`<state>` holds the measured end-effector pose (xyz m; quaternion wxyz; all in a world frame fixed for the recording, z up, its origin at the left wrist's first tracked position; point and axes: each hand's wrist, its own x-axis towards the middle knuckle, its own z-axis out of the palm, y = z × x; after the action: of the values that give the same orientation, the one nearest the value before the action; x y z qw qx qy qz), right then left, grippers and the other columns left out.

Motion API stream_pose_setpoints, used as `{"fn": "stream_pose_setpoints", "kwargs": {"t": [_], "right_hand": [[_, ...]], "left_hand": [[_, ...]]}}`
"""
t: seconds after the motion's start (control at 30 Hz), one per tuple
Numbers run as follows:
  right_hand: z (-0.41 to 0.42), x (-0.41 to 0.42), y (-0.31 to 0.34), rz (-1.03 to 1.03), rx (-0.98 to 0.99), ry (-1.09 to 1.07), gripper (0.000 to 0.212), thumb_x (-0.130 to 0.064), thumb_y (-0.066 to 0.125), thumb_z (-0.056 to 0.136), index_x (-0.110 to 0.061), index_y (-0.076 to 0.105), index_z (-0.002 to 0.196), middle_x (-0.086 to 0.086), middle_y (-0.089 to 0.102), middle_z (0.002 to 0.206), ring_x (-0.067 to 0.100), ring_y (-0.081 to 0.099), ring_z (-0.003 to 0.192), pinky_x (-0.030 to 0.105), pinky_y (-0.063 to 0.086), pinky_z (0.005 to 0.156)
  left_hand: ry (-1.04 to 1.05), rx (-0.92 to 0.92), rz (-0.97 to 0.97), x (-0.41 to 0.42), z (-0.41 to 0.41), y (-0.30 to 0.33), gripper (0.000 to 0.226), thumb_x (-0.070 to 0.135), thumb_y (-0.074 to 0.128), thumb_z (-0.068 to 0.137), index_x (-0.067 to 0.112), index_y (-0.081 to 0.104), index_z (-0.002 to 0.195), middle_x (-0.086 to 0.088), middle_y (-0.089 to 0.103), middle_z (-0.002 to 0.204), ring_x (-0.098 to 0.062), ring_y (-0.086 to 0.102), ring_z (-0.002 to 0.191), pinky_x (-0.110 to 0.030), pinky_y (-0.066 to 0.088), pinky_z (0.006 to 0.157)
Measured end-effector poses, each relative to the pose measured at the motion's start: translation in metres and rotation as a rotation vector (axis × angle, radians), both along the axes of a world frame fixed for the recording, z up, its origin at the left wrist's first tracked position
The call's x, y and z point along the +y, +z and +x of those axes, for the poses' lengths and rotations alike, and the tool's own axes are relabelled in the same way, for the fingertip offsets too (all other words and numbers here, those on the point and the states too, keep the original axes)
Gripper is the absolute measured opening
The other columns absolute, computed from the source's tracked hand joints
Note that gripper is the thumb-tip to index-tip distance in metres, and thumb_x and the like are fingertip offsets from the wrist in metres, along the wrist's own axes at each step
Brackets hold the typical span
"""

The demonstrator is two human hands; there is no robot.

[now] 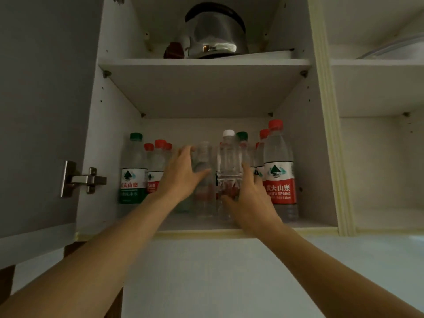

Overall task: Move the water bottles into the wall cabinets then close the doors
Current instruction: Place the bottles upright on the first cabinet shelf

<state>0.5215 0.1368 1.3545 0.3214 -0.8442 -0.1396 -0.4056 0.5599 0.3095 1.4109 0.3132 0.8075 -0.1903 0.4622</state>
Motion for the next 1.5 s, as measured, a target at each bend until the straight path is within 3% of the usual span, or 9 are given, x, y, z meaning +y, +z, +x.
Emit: {"fn": "stream_pose_setpoints", "kwargs": {"t": [0.1,0.33,0.43,0.67,0.87,1.0,1.17,1.33,1.5], "right_hand": [[0.003,0.001,0.002,0.015,0.048,0.023,0.091,-0.028,0.073,0.092,-0.03,0.008,0.155,0.014,0.039,0.148,0.036,0.052,0.126,0.052,0.047,0.106],[0.007,-0.001,0.004,0.055,0.117,0.066,0.092,-0.021,0.073,0.092,-0.034,0.007,0.154,0.015,0.052,0.139,0.034,0.058,0.12,0.055,0.05,0.104],[0.008,-0.002,0.004,0.059,0.13,0.066,0.094,-0.02,0.075,0.091,-0.034,0.007,0.155,0.014,0.055,0.137,0.033,0.059,0.121,0.055,0.05,0.104],[0.007,-0.002,0.004,0.074,0.114,0.073,0.087,-0.024,0.073,0.093,-0.033,0.011,0.153,0.012,0.058,0.132,0.03,0.062,0.115,0.051,0.053,0.101],[0.007,-0.001,0.003,0.059,0.104,0.07,0.089,-0.024,0.074,0.091,-0.033,0.012,0.153,0.011,0.057,0.134,0.03,0.061,0.116,0.049,0.054,0.1],[0.006,0.002,0.004,0.047,0.107,0.061,0.088,-0.026,0.074,0.091,-0.033,0.011,0.153,0.011,0.057,0.132,0.029,0.062,0.114,0.051,0.054,0.099],[0.005,0.002,0.004,0.045,0.105,0.08,0.083,-0.027,0.072,0.092,-0.035,0.014,0.151,0.01,0.058,0.132,0.028,0.062,0.112,0.052,0.054,0.099],[0.005,0.0,0.003,0.034,0.108,0.085,0.083,-0.031,0.069,0.094,-0.036,0.011,0.152,0.01,0.058,0.131,0.028,0.062,0.112,0.052,0.054,0.099],[0.006,0.0,0.004,0.025,0.113,0.073,0.08,-0.03,0.069,0.095,-0.034,0.012,0.151,0.011,0.057,0.131,0.029,0.062,0.112,0.052,0.054,0.099]], "left_hand": [[-0.079,0.12,-0.061,0.004,0.022,-0.001,0.081,0.04,0.08,0.084,0.017,0.037,0.148,-0.005,0.051,0.146,-0.026,0.054,0.128,-0.048,0.05,0.103],[-0.342,0.272,-0.105,0.013,0.05,-0.009,0.065,0.03,0.081,0.084,0.058,0.039,0.125,0.021,0.059,0.115,-0.003,0.062,0.102,-0.014,0.052,0.063],[-0.362,0.337,-0.119,0.013,0.05,-0.006,0.085,0.026,0.08,0.086,0.042,0.029,0.152,0.006,0.057,0.133,-0.015,0.064,0.111,-0.024,0.057,0.075],[-0.181,0.206,-0.068,0.019,0.047,-0.011,0.058,0.034,0.08,0.084,0.041,0.045,0.129,0.025,0.056,0.096,0.007,0.057,0.085,-0.015,0.044,0.062],[0.005,0.0,0.124,0.029,0.036,-0.016,0.039,0.042,0.081,0.081,0.035,0.055,0.108,0.017,0.063,0.093,-0.002,0.064,0.083,-0.018,0.046,0.061],[0.101,0.028,0.125,0.035,0.038,-0.014,0.094,0.054,0.086,0.07,0.025,0.033,0.142,-0.001,0.057,0.128,-0.02,0.058,0.112,-0.036,0.053,0.086],[0.262,0.06,0.368,0.035,0.037,0.003,0.137,0.075,0.078,0.062,0.059,-0.031,0.143,-0.007,0.026,0.164,-0.031,0.014,0.15,-0.054,0.008,0.118],[0.319,0.074,0.541,0.045,0.045,0.014,0.115,0.09,0.062,0.059,0.056,0.007,0.153,-0.009,0.033,0.159,-0.024,0.007,0.152,-0.052,-0.017,0.118],[0.462,-0.007,0.657,0.062,0.052,0.013,0.117,0.099,0.045,0.061,0.049,0.003,0.157,-0.013,0.033,0.157,-0.03,0.003,0.154,-0.06,-0.022,0.117]]}}
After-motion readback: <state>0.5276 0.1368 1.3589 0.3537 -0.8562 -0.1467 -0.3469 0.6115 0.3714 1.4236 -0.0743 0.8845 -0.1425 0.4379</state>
